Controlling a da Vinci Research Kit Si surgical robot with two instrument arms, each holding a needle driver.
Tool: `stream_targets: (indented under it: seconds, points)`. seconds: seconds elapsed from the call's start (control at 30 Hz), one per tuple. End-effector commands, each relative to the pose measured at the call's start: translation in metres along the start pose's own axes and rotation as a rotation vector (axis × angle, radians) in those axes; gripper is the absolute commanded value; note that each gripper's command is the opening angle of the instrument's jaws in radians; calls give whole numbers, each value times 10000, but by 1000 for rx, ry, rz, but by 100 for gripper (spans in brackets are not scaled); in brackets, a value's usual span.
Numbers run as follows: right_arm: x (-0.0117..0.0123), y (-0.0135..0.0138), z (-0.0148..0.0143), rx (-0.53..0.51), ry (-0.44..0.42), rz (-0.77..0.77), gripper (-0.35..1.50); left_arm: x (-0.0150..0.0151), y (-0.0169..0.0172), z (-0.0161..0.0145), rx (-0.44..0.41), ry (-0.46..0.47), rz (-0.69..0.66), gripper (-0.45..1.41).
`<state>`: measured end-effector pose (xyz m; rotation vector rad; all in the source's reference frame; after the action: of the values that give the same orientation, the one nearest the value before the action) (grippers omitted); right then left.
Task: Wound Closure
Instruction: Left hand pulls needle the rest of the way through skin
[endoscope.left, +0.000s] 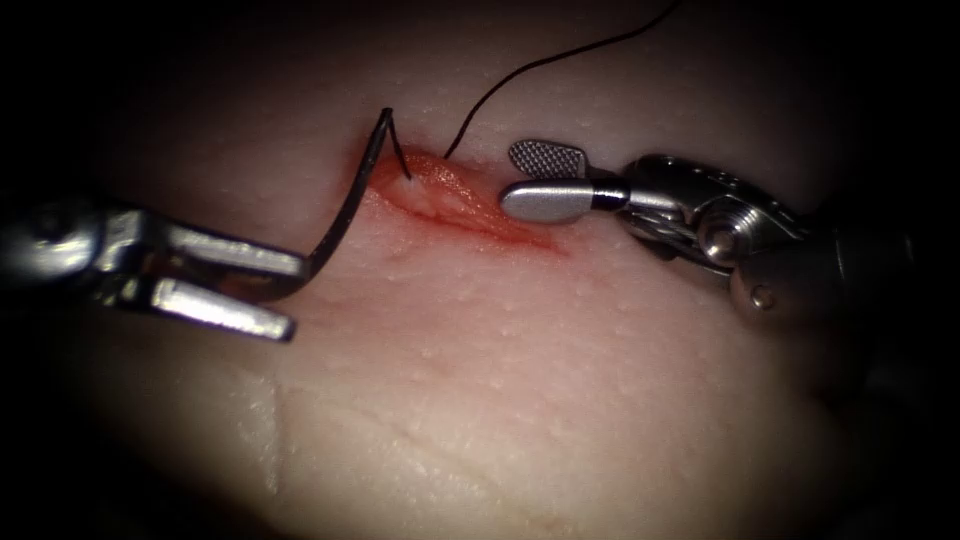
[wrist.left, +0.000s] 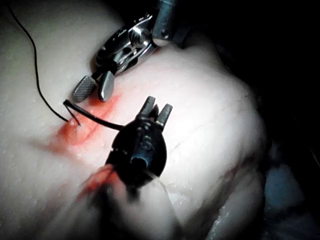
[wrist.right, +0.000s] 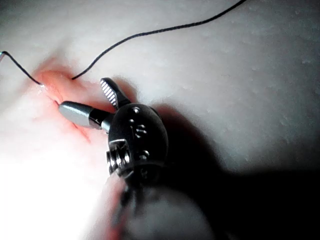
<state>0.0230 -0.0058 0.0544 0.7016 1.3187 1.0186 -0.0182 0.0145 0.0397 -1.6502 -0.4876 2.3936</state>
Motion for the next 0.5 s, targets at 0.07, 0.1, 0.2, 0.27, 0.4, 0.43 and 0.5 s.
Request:
stream_targets:
  seconds: [0.07,0.1,0.2,0.27,0.4,0.43,0.5]
  points:
    - [-7,-5,3,5,0,5,103,-2,-1,11,52,-1,41,-45]
    - [-6,-6,2,6,-1,6,101,-1,-3,13,63,2,47,-45]
    - [-3,-12,-2,10,-3,12,99,1,-14,15,131,26,86,-45]
    - [-2,-13,-4,12,-4,14,99,3,-19,14,161,43,97,-45]
    - [-2,-15,-6,14,-4,9,98,9,-29,15,231,66,129,-45]
    - [-2,-15,-6,13,-4,9,98,9,-30,16,241,68,138,-45]
    - [-2,-15,-6,13,-4,10,96,10,-32,18,264,72,149,-45]
